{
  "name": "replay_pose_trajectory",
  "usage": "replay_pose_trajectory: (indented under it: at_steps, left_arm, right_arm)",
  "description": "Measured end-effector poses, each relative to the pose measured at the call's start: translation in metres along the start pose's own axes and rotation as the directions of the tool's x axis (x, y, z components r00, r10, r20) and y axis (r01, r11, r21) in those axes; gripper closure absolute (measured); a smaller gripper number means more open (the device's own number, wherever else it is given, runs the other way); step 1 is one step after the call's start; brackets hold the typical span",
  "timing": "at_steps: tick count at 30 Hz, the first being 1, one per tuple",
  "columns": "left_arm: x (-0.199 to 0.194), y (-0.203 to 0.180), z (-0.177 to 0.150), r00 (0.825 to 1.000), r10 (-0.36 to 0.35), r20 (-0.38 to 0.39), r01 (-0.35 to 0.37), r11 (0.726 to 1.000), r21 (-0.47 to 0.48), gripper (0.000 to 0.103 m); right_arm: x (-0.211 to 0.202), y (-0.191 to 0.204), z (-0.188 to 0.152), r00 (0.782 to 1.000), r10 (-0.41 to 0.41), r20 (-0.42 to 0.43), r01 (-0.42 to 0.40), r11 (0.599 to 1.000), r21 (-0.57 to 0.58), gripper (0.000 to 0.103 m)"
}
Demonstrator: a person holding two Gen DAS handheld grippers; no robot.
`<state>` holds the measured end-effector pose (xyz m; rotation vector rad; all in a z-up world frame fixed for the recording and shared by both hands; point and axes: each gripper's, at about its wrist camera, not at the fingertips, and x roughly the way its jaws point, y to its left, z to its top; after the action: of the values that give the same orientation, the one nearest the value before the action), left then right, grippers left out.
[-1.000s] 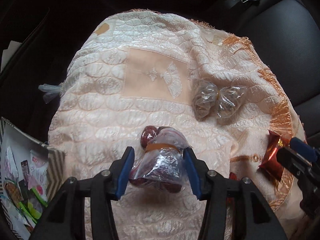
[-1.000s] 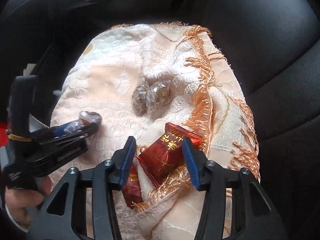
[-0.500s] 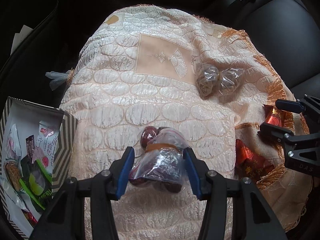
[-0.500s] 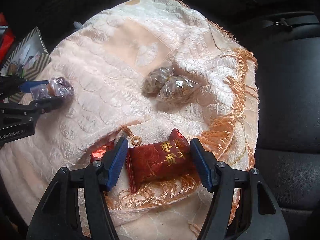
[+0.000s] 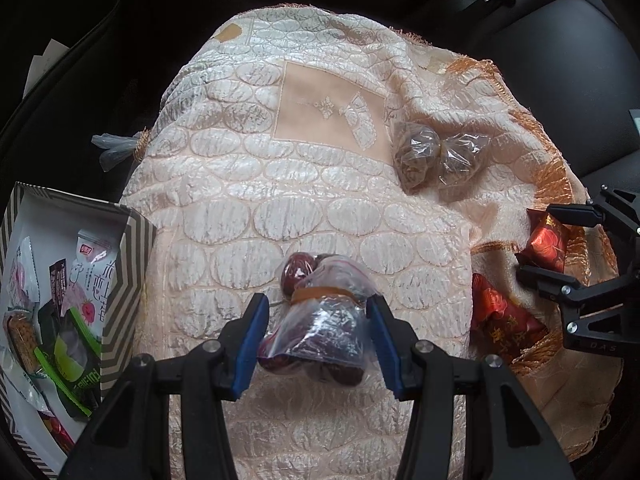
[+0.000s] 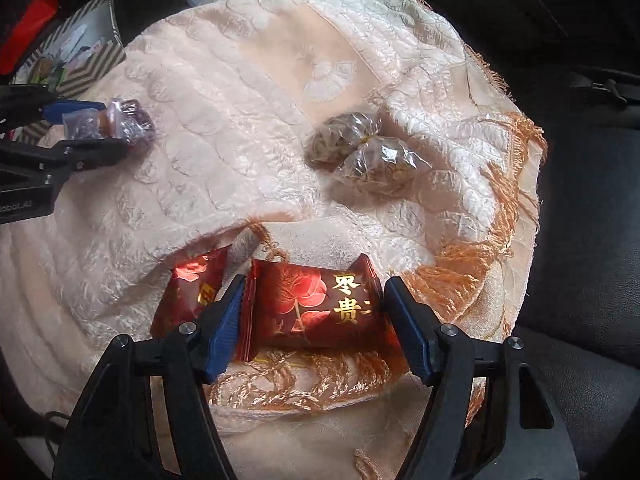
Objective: Organize snacks
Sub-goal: 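Carry the date bag and red candy over the box with both grippers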
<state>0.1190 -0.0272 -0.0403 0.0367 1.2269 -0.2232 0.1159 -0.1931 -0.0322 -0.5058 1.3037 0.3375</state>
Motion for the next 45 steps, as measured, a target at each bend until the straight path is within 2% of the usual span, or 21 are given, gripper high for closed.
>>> replay_pose_trajectory:
  at_steps: [5,8,15,17,22,27,30,33,35,37,40,42,45]
  left_arm:
    - [-0.004,0.0,-0.002,1.0,0.004,0.011,-0.004,1.0,0.001,0.05]
    - [-0.01,0.003,-0.005,0.999,0.019,0.029,-0.019,1.0,-0.001,0.05]
    - [-0.033,0.018,-0.017,0.994,0.074,0.08,-0.073,0.997,-0.007,0.05]
    - [-0.041,0.023,-0.022,0.991,0.095,0.099,-0.095,0.995,-0.002,0.056]
    - [-0.059,0.043,-0.035,0.983,0.132,0.126,-0.132,0.991,-0.009,0.061]
    - [-0.065,0.066,-0.045,0.985,0.125,0.117,-0.119,0.992,-0.052,0.061]
    - [-0.06,0.073,-0.048,0.994,0.065,0.083,-0.059,0.996,-0.065,0.061]
    - [-0.053,0.068,-0.053,0.999,0.028,0.046,-0.025,0.997,-0.067,0.054]
    - [-0.05,0.06,-0.058,0.998,0.033,0.043,-0.031,0.998,-0.05,0.042]
    - [-0.046,0.051,-0.061,0.999,0.02,0.036,-0.019,0.999,-0.034,0.04]
    - [-0.031,0.039,-0.065,0.999,0.052,-0.003,-0.052,0.999,0.006,0.04]
    - [-0.021,0.032,-0.07,0.999,0.04,-0.035,-0.039,0.999,0.036,0.057]
    - [-0.021,0.027,-0.076,0.998,0.064,-0.018,-0.063,0.996,0.065,0.06]
  right_arm:
    - [-0.004,0.003,-0.003,1.0,0.015,0.004,-0.016,0.999,0.05,0.041]
    - [-0.014,0.01,-0.008,0.999,-0.006,0.053,0.002,0.998,0.068,0.041]
    - [-0.043,0.046,-0.01,0.984,0.061,0.166,-0.089,0.982,0.168,0.041]
    - [-0.045,0.061,-0.011,0.98,0.082,0.182,-0.119,0.972,0.202,0.041]
    - [-0.048,0.087,-0.012,0.96,0.111,0.257,-0.18,0.947,0.266,0.041]
    - [-0.048,0.109,-0.006,0.949,0.138,0.284,-0.22,0.934,0.282,0.041]
    - [-0.046,0.11,-0.007,0.944,0.169,0.283,-0.255,0.917,0.305,0.041]
    - [-0.046,0.109,-0.013,0.947,0.156,0.281,-0.246,0.913,0.324,0.041]
    - [-0.042,0.107,-0.018,0.944,0.18,0.276,-0.271,0.9,0.341,0.041]
    - [-0.038,0.105,-0.022,0.945,0.185,0.271,-0.276,0.895,0.352,0.041]
    - [-0.037,0.103,-0.026,0.942,0.194,0.274,-0.288,0.885,0.365,0.041]
    - [-0.038,0.102,-0.027,0.94,0.198,0.278,-0.295,0.881,0.369,0.041]
    - [-0.043,0.102,-0.028,0.936,0.198,0.29,-0.3,0.88,0.368,0.041]
